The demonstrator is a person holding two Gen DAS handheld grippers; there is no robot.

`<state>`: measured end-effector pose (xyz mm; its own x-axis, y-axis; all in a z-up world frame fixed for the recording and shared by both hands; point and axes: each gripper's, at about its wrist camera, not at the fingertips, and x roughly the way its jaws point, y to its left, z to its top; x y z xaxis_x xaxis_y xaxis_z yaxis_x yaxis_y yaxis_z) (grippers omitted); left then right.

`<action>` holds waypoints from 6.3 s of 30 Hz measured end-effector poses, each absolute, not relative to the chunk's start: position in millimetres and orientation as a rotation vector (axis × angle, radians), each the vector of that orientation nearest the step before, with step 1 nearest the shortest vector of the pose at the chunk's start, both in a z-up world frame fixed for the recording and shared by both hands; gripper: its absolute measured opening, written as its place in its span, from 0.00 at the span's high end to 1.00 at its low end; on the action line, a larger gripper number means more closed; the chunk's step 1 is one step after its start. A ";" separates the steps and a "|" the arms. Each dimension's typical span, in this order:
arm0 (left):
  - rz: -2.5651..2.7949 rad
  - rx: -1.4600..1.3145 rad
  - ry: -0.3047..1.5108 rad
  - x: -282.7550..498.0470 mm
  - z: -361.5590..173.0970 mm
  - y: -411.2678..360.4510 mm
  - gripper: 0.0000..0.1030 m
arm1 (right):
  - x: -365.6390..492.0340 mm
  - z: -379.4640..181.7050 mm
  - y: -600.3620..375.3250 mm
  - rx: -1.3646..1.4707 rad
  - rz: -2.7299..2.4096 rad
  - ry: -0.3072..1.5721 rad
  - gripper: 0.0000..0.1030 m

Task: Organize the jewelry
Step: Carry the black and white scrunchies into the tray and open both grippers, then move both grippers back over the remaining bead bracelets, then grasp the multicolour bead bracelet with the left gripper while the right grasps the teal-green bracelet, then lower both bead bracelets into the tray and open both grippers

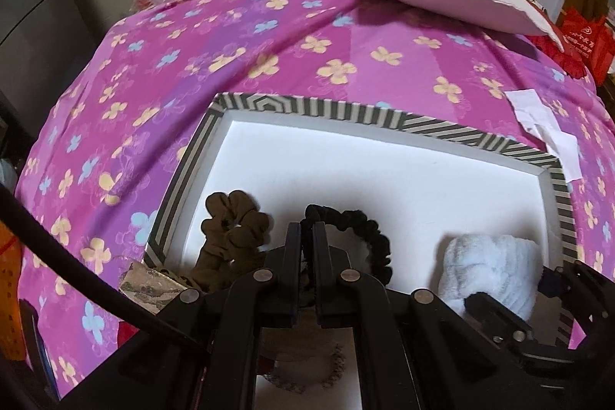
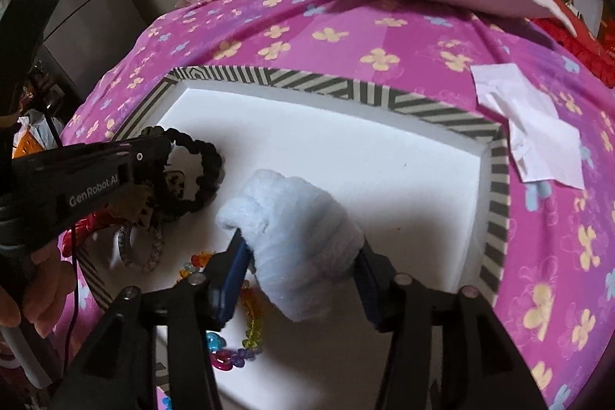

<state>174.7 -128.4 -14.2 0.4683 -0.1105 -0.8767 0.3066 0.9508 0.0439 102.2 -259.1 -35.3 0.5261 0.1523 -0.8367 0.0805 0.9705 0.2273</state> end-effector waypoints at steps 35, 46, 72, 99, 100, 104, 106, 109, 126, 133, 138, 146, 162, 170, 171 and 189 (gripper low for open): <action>-0.255 0.144 0.991 94.0 19.9 -93.0 0.52 | 13.9 13.0 -247.4 0.283 0.020 0.892 0.29; -0.249 0.145 0.979 50.2 24.4 -77.7 0.52 | -21.4 11.6 -235.1 0.287 0.016 0.895 0.27; -0.199 0.110 0.932 -16.7 27.3 -46.8 0.52 | -80.4 16.4 -200.7 0.257 0.049 0.886 0.24; -0.209 0.112 0.912 -55.5 34.3 -42.6 0.52 | -116.5 29.1 -193.9 0.226 0.059 0.851 0.23; -0.208 0.112 0.913 -56.5 34.0 -42.6 0.52 | -117.3 28.9 -193.6 0.226 0.060 0.851 0.23; -0.209 0.109 0.915 -59.2 33.2 -41.2 0.52 | -119.3 28.5 -192.3 0.224 0.060 0.850 0.23; -0.209 0.110 0.917 -60.0 32.8 -40.9 0.52 | -120.5 28.1 -192.0 0.224 0.060 0.850 0.23; -0.209 0.109 0.918 -62.2 32.3 -39.8 0.52 | -122.4 27.0 -191.2 0.223 0.060 0.852 0.23; -0.211 -0.003 1.006 -50.6 18.6 -1.3 0.52 | -123.3 -1.8 -196.0 0.183 0.056 0.914 0.28; -0.212 -0.041 1.057 -45.2 6.4 9.8 0.52 | -112.8 -16.6 -193.0 0.169 0.076 0.943 0.38; -0.209 -0.040 1.071 -39.0 2.5 7.9 0.52 | -104.0 -22.9 -189.8 0.191 0.100 0.953 0.40; -0.221 -0.029 1.076 -32.0 1.0 -3.1 0.52 | -83.5 -35.4 -203.4 0.271 0.117 0.969 0.60; -0.286 -0.073 1.149 -33.6 -4.9 5.1 0.52 | -113.5 3.6 -231.8 0.302 0.146 0.852 0.91; -0.336 -0.041 1.188 -39.4 -19.5 -11.7 0.48 | -118.5 19.3 -236.9 0.305 0.153 0.815 0.91; -0.339 -0.022 1.184 -40.8 -20.8 -15.5 0.48 | -119.2 20.9 -236.6 0.304 0.155 0.809 0.91; -0.327 0.052 1.155 -34.9 -31.5 -21.8 0.71 | -118.5 45.5 -234.2 0.291 0.166 0.760 0.91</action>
<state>-34.9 -21.8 -31.5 0.3625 -0.2271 -0.9039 0.2806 0.9514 -0.1265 -118.5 -234.2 45.5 0.7142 0.2521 -0.6530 -0.0432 0.9470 0.3184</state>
